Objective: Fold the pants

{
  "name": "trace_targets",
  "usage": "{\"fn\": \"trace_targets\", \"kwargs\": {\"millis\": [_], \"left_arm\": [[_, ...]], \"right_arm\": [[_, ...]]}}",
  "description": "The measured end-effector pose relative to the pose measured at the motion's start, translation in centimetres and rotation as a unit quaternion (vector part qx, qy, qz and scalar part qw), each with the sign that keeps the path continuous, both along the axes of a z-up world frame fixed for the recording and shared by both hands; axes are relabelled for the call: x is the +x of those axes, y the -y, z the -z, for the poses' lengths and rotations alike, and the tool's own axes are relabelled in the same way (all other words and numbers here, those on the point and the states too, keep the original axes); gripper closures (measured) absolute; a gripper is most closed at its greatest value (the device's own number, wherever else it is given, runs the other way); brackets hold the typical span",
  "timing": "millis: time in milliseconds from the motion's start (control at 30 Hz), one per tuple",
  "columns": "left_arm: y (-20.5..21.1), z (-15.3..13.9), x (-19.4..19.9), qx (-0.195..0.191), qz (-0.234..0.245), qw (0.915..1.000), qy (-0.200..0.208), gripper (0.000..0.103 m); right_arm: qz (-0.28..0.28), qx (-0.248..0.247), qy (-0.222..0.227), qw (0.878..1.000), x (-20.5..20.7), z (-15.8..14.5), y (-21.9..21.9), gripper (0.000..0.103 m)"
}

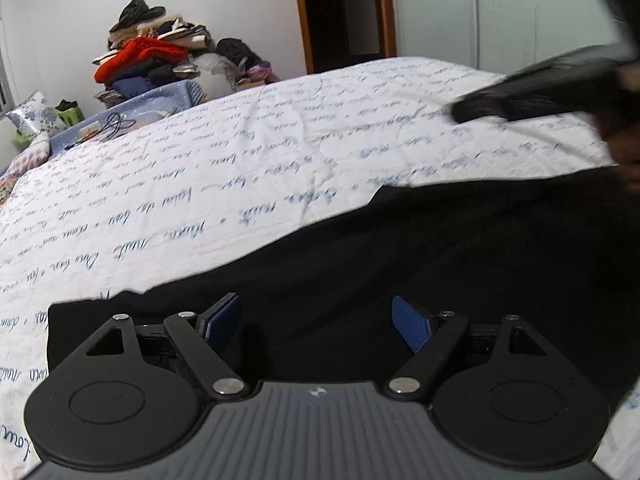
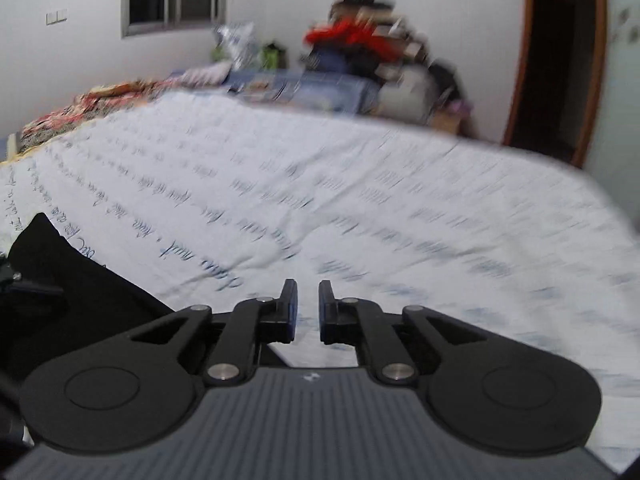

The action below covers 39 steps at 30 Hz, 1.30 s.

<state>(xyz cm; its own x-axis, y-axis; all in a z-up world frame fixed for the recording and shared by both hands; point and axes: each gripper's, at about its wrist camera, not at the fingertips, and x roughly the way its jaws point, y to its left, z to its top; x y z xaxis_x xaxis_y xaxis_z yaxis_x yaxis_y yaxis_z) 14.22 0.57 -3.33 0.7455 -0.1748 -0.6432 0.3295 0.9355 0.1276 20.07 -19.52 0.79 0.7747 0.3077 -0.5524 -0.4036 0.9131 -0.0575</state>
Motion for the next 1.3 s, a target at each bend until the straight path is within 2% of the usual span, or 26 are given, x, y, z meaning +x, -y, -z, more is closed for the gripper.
{"fn": "trace_targets", "kwargs": {"millis": [100,200,300,367,433,500,567,633,767,833,900,967,1000,1033,1100,1200,1267,1300], "left_arm": [[1.5,-1.4,0.1,-0.021,0.030,0.9993,0.007,0.021],[3.8,-2.0,1.2,-0.031,0.069,0.9971,-0.002,0.020],[6.5,-1.4,3.2,-0.026,0.094,0.9951,-0.018,0.020],[8.1,-0.1,5.1,-0.018,0.098,0.9942,-0.040,0.020],[9.3,1.5,7.2,-0.002,0.078,0.9952,-0.059,0.020],[9.6,2.1,8.3,-0.010,0.065,0.9964,-0.053,0.012],[9.3,1.5,7.8,-0.015,0.046,0.9978,-0.045,0.012],[9.0,0.4,6.2,-0.008,0.060,0.9979,-0.023,0.012],[9.3,-0.7,2.7,0.027,0.079,0.9965,0.009,0.012],[10.1,-0.8,1.2,0.020,0.100,0.9948,0.009,0.012],[11.4,-0.7,-0.2,0.009,0.129,0.9915,0.005,0.012],[13.2,0.0,-1.1,0.017,0.161,0.9868,0.008,0.012],[14.2,0.7,-1.4,0.031,0.168,0.9852,0.011,0.012],[15.1,1.4,-1.4,0.048,0.164,0.9853,0.012,0.012],[16.3,1.7,-1.5,0.057,0.141,0.9883,0.014,0.012],[16.8,0.5,-1.8,0.035,0.162,0.9860,0.017,0.012],[17.3,0.3,-1.4,0.036,0.162,0.9859,0.019,0.012],[17.6,0.3,-1.3,0.038,0.160,0.9861,0.020,0.012]], "right_arm": [[0.018,-0.050,0.020,0.998,-3.9,-1.9,3.3,0.078],[0.019,-0.082,-0.015,0.996,-6.7,-1.6,6.3,0.078],[0.010,-0.104,-0.062,0.993,-8.0,0.5,8.0,0.078],[0.013,-0.107,-0.088,0.990,-7.9,2.2,8.7,0.078],[0.022,-0.088,-0.096,0.991,-6.8,3.4,9.3,0.079],[0.034,-0.057,-0.093,0.993,-5.4,4.0,9.6,0.078],[0.050,-0.036,-0.092,0.994,-3.8,4.2,10.1,0.075],[0.063,-0.028,-0.084,0.994,-3.6,3.7,10.5,0.075],[0.066,-0.063,-0.039,0.995,-7.5,1.1,11.1,0.071],[0.050,-0.092,-0.046,0.993,-9.8,0.6,11.5,0.064],[0.036,-0.136,-0.072,0.987,-11.2,1.4,11.6,0.063],[0.044,-0.174,-0.087,0.980,-11.3,3.2,11.6,0.053],[0.055,-0.160,-0.080,0.982,-11.1,3.5,12.0,0.044],[0.072,-0.135,-0.075,0.985,-10.5,3.7,12.6,0.028],[0.112,-0.100,-0.072,0.986,-9.5,4.1,14.0,0.011],[0.152,-0.067,-0.062,0.984,-9.6,3.4,14.9,0.011],[0.182,-0.072,-0.041,0.980,-10.8,2.5,15.3,0.000],[0.196,-0.077,-0.031,0.977,-11.4,2.2,15.5,0.000]]}}
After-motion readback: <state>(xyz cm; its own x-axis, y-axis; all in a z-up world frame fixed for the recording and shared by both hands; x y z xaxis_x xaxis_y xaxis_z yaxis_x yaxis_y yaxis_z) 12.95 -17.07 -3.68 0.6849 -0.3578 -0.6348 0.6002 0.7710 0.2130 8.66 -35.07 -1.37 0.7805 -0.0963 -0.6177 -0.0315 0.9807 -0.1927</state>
